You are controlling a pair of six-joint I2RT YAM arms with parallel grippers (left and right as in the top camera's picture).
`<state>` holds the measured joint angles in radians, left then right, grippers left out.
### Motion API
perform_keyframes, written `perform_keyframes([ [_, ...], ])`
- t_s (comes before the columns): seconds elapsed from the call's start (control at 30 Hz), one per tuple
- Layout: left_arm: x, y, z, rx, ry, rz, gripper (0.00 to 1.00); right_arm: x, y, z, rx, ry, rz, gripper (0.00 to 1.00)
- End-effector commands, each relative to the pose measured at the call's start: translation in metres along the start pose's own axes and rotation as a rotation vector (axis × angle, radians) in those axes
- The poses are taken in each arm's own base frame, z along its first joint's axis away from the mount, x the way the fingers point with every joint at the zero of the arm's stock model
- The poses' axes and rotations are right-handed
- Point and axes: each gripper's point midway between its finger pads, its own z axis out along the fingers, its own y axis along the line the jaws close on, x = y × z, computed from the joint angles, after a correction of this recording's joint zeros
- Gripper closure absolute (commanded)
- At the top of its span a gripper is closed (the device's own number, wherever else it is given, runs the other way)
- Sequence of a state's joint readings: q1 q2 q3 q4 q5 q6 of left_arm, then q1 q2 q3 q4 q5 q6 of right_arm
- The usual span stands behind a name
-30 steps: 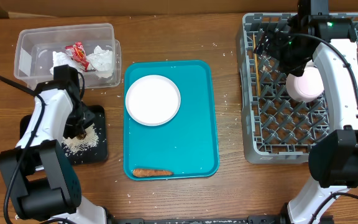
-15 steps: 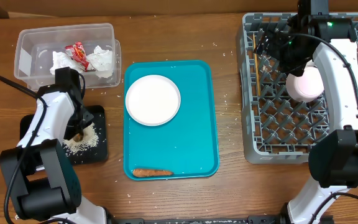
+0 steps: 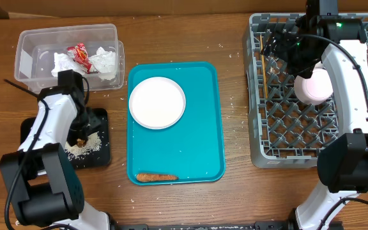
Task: Sort waste into correct bins and load items into the dishwasher
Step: 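Move the left gripper toward the orange fried item on the teal tray, then lower the left gripper around the orange fried item and close it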
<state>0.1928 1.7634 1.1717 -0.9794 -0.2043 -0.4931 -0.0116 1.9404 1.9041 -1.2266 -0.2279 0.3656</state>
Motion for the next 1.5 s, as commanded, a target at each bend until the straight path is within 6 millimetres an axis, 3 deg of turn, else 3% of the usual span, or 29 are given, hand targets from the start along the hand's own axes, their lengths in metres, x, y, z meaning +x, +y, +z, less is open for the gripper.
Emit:
perform_keyframes([
  [0.0, 0.014, -0.049, -0.038, 0.229, -0.021, 0.218, 0.4, -0.007, 0.004, -0.012, -0.01, -0.039, -0.003, 0.0],
  [0.17, 0.038, -0.083, -0.085, 0.317, -0.145, 0.454, 0.4, -0.007, 0.004, -0.012, -0.01, -0.039, -0.003, 0.0],
  [0.27, 0.065, -0.106, -0.112, 0.364, -0.211, 0.611, 0.39, -0.007, 0.004, -0.012, -0.01, -0.039, -0.003, 0.0],
  [0.37, 0.097, -0.123, -0.123, 0.379, -0.219, 0.758, 0.4, -0.007, 0.004, -0.012, -0.01, -0.039, -0.003, 0.0],
  [0.4, 0.117, -0.131, -0.122, 0.376, -0.2, 0.825, 0.4, -0.007, 0.004, -0.012, -0.01, -0.039, -0.003, 0.0],
  [0.5, 0.149, -0.135, -0.115, 0.365, -0.159, 0.922, 0.4, -0.007, 0.004, -0.012, -0.01, -0.039, -0.003, 0.0],
  [0.77, 0.199, -0.118, -0.074, 0.289, -0.025, 0.938, 0.41, -0.007, 0.004, -0.012, -0.01, -0.039, -0.003, 0.0],
  [1.1, 0.219, -0.1, -0.046, 0.254, 0.087, 0.792, 0.45, -0.007, 0.004, -0.012, -0.01, -0.039, -0.003, 0.0],
  [1.27, 0.213, -0.086, -0.039, 0.167, 0.077, 0.674, 0.44, -0.007, 0.004, -0.012, -0.01, -0.039, -0.003, 0.0],
  [1.33, 0.215, -0.078, -0.039, 0.137, 0.099, 0.64, 0.53, -0.007, 0.004, -0.012, -0.01, -0.039, -0.003, 0.0],
  [1.47, 0.223, -0.063, -0.038, 0.089, 0.154, 0.617, 0.94, -0.007, 0.004, -0.012, -0.01, -0.039, -0.003, 0.0],
])
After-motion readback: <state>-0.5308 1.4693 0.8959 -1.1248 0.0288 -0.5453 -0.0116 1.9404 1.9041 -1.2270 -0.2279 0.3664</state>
